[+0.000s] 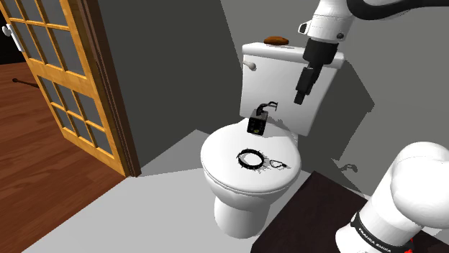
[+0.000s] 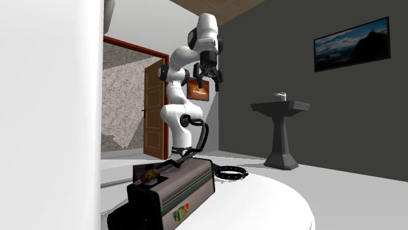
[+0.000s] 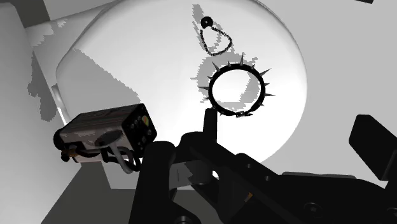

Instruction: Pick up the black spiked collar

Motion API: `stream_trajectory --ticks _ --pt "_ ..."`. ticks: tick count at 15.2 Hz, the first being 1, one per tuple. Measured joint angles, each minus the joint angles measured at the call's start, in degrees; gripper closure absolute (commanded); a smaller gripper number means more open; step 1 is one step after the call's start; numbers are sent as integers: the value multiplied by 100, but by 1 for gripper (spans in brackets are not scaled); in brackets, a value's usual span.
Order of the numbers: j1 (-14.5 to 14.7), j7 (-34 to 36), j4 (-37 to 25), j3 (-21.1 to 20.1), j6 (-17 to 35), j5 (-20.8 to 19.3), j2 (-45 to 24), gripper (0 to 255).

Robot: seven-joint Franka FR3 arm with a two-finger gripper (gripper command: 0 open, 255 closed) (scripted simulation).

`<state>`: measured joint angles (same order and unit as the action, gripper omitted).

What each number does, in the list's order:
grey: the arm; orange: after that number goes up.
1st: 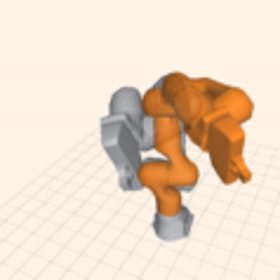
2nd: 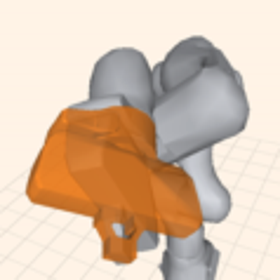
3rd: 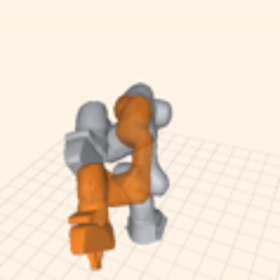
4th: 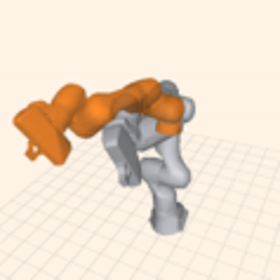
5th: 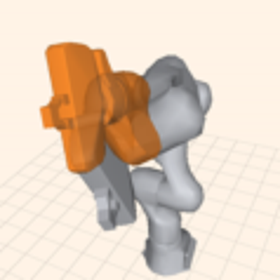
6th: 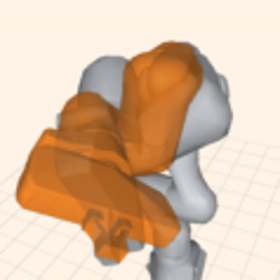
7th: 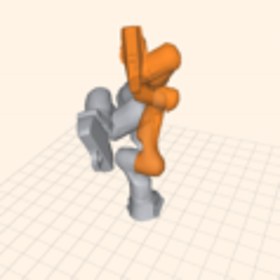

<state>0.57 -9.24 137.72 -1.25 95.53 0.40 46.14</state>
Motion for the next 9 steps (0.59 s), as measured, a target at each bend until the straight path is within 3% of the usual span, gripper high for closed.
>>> stream_trajectory --ticks 3,9 --pt "23 -20 153 -9 212 17 -96 0" --pt "143 -91 638 -85 1277 105 -844 0"
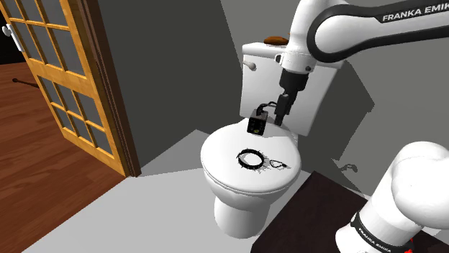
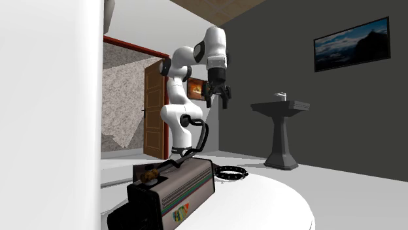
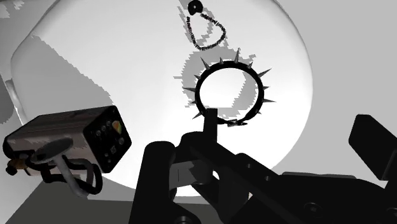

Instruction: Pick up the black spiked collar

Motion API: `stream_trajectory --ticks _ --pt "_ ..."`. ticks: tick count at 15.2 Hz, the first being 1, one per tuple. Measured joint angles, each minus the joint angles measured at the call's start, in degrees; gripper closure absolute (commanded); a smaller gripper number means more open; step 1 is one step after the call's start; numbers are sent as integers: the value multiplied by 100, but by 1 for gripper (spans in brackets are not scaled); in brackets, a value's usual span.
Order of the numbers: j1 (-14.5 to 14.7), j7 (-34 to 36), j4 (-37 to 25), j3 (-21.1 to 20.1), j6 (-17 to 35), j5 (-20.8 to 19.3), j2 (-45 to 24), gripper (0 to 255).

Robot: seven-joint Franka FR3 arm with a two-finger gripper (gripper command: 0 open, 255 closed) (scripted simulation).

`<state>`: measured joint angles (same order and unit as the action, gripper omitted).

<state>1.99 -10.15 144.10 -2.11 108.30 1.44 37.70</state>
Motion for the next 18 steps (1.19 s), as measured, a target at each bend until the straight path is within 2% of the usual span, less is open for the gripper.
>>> stream_trajectory --ticks 5,12,15,18 --pt "80 -124 298 -30 954 52 -797 0" --pt "228 -193 243 -169 2211 146 -2292 0" --pt "291 -209 110 -235 2663 169 -2956 0" --pt "304 -230 131 -249 2939 171 -3237 0"
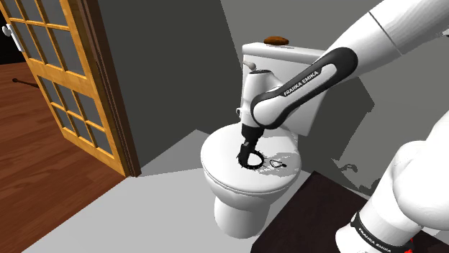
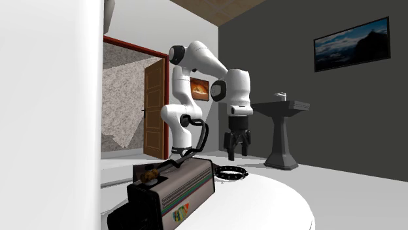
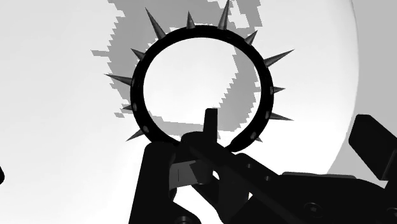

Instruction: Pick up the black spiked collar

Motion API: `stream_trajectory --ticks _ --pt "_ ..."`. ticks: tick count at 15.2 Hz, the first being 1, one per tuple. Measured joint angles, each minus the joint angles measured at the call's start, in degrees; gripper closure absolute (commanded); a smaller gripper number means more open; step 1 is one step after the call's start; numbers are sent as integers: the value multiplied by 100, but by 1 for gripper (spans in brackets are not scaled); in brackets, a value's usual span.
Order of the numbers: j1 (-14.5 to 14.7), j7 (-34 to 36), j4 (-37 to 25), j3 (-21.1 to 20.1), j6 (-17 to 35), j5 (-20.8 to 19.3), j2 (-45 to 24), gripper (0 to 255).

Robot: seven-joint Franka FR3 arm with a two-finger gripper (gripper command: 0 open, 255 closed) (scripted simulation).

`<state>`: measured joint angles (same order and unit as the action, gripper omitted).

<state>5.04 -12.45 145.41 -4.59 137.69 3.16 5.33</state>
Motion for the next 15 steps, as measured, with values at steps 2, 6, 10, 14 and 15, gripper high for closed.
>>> stream_trajectory --ticks 2,6,10,14,15 --pt "-1 -5 18 -1 142 -4 -125 0" --pt "-2 -7 90 -2 503 -17 -417 0" --pt "-2 -6 97 -3 572 -20 -477 255" --pt "-1 -6 94 -4 577 -20 -482 255" --pt "-1 -6 94 -4 578 -20 -482 255"
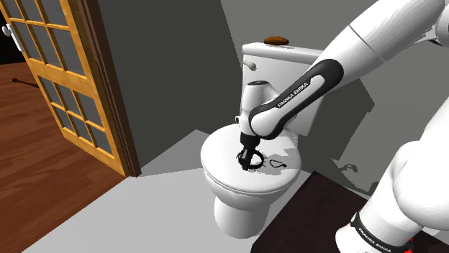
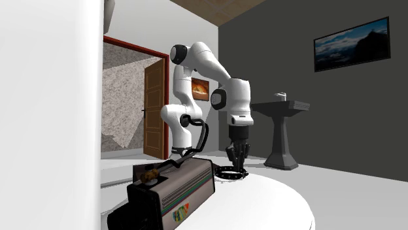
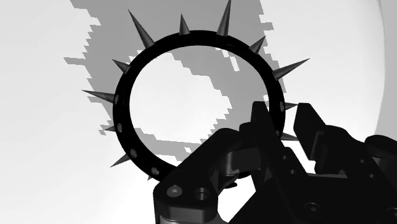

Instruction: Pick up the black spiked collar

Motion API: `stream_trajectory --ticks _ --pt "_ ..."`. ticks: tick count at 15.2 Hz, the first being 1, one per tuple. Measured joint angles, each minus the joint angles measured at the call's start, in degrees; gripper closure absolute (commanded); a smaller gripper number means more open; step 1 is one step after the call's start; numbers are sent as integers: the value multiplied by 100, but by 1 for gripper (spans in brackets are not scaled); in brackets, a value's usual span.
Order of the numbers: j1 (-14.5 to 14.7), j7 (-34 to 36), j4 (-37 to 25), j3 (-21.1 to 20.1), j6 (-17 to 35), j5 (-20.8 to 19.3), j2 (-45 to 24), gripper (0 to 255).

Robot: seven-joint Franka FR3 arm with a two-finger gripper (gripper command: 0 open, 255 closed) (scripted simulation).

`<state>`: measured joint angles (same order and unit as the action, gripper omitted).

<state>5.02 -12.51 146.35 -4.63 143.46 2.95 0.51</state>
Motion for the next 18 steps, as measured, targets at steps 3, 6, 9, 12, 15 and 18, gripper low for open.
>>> stream_trajectory --ticks 3,6,9,12,15,18 --pt "0 1 -8 0 -38 1 30 255" --pt "-5 -9 -43 6 -241 8 199 255" --pt "-1 -4 -85 4 -505 19 421 255" --pt "-6 -12 -164 13 -765 24 602 255" --pt "0 -2 -242 11 -1034 31 794 255" --pt "-2 -2 -326 16 -1250 31 926 255"
